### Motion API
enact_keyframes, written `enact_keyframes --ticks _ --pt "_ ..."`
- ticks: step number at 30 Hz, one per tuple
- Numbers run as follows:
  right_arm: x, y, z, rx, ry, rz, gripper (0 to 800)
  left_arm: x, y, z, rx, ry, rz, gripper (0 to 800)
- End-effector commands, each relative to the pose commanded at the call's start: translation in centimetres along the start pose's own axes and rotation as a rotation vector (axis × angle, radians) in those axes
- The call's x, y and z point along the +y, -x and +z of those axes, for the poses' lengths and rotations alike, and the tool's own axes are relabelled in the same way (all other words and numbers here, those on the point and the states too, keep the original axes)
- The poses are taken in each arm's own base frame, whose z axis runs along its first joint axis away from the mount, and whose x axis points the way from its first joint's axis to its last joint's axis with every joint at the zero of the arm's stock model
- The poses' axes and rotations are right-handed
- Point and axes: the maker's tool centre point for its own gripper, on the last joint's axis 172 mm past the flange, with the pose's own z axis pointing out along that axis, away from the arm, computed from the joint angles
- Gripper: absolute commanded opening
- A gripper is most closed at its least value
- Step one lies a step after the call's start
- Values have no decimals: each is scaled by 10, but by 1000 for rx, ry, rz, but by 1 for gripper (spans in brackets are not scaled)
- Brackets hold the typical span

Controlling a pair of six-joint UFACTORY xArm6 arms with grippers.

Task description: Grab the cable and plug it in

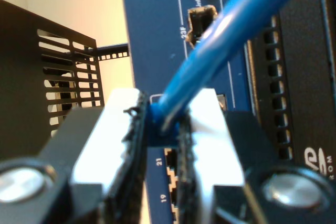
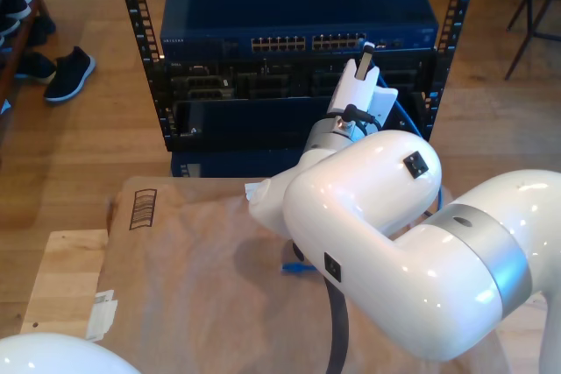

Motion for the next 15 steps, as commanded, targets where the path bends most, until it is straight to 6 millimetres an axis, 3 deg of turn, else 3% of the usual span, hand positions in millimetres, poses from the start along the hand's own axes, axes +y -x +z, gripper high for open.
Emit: enact_keyframes --ticks 15 --pt "-6 6 4 -12 -7 13 0 0 0 0 0 0 0 799"
